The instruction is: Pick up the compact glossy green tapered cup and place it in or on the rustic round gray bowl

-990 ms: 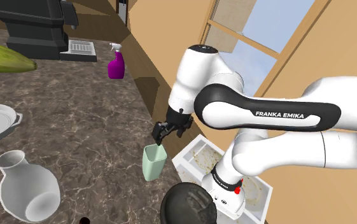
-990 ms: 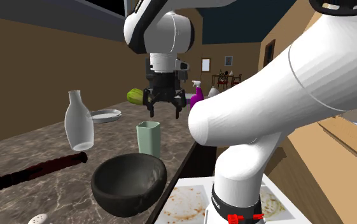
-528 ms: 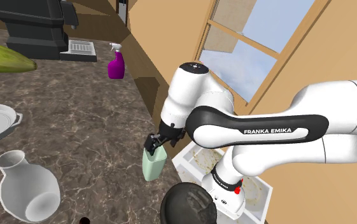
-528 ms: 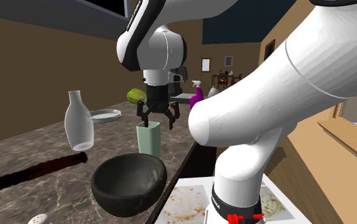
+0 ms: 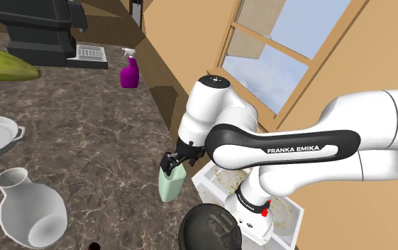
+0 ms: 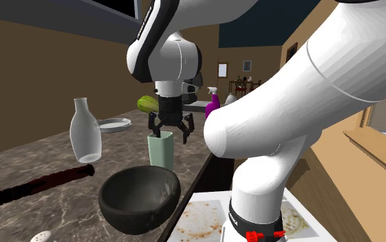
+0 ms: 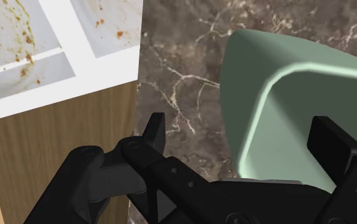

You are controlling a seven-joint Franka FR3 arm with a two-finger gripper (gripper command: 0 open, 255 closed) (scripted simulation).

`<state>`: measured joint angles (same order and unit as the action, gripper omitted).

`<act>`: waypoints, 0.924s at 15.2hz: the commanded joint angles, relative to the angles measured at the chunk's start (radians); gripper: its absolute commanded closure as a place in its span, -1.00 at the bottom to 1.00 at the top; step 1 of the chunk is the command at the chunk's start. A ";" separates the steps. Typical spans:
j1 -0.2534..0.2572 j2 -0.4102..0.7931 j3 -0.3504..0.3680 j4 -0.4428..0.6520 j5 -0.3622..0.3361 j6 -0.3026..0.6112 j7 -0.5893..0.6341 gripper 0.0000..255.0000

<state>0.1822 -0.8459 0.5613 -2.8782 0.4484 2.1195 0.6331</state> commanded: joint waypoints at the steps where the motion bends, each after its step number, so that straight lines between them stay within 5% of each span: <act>1: 0.000 0.000 0.000 0.000 0.000 0.000 0.000 -1.00; 2: 0.000 0.000 0.000 0.000 0.000 0.000 0.000 -1.00; 3: 0.000 0.000 0.000 0.000 0.000 0.000 0.000 1.00; 14: -0.003 -0.017 -0.013 0.018 -0.012 -0.035 0.001 1.00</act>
<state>0.1811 -0.8585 0.5524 -2.8679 0.4409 2.0968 0.6333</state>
